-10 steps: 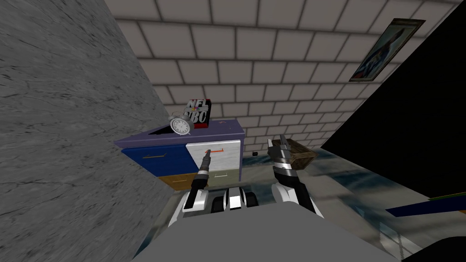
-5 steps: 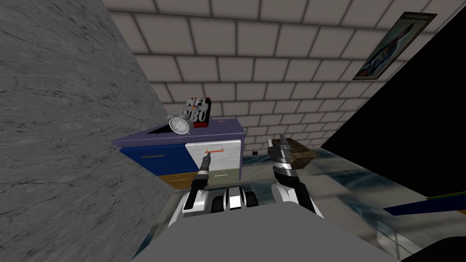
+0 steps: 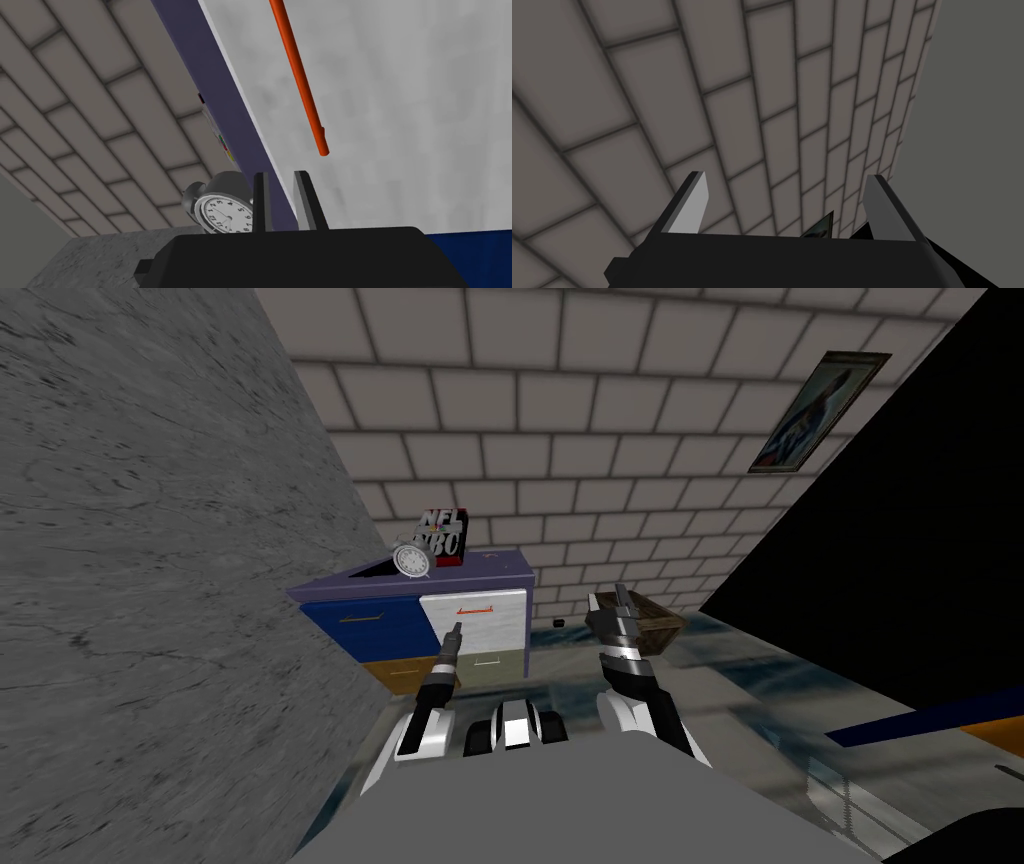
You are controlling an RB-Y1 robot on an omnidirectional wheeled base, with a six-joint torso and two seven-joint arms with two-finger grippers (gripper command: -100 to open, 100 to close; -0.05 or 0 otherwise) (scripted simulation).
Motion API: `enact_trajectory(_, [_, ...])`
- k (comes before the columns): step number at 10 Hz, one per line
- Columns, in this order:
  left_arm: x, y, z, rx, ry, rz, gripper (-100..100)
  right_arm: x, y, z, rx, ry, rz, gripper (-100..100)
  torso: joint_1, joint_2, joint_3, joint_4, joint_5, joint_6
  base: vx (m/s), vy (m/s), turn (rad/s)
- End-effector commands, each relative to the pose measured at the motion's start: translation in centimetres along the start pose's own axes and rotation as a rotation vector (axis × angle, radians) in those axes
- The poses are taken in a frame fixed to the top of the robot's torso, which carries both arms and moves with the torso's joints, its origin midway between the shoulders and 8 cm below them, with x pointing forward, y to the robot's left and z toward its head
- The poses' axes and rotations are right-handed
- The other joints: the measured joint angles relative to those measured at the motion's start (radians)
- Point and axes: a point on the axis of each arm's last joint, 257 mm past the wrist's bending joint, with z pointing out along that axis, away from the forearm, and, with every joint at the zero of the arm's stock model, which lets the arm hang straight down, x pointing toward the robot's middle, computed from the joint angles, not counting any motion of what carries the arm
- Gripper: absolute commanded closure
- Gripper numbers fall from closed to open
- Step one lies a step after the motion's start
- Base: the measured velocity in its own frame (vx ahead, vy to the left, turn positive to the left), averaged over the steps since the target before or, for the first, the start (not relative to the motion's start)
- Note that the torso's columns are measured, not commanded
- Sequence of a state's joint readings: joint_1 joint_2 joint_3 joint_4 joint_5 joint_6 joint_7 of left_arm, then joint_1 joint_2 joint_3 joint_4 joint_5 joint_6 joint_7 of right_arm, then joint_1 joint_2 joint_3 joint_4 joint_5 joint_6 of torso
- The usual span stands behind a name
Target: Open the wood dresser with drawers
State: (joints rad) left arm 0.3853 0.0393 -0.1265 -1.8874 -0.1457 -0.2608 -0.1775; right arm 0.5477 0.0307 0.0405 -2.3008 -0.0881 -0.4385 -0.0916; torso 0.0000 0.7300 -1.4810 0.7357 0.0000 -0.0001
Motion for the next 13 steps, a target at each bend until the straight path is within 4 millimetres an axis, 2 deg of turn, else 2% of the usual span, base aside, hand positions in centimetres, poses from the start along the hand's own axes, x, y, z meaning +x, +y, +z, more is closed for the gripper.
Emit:
enact_trajectory(1, [-0.3,0.5,-0.2,0.001,0.029,0.042,-100,0.0,0.0,0.0,0.0,0.0,0.0,0,0.0,0.002,0.001,0.0,0.0,0.0,0.02,0.002,0.001])
enact_trajectory(3, [-0.6,0.9,-0.4,0.001,0.053,0.079,-100,0.0,0.0,0.0,0.0,0.0,0.0,0,0.0,0.007,0.005,0.002,0.0,0.0,0.03,-0.001,0.0])
enact_trajectory(6, [-0.4,2.1,-0.1,-0.013,0.038,0.055,-100,0.0,0.0,0.0,0.0,0.0,0.0,0,0.0,0.004,0.002,0.001,0.0,0.0,0.132,-0.012,0.0])
enact_trajectory(11, [0.5,1.6,0.4,-0.017,-0.01,-0.022,-100,0.0,0.0,0.0,0.0,0.0,0.0,0,0.0,0.011,0.007,0.003,0.0,0.0,0.027,-0.002,0.0])
enact_trajectory(13, [0.1,1.1,0.5,-0.017,-0.009,-0.014,-100,0.0,0.0,0.0,0.0,0.0,0.0,0,0.0,0.008,0.005,0.002,0.0,0.0,0.023,0.001,-0.013])
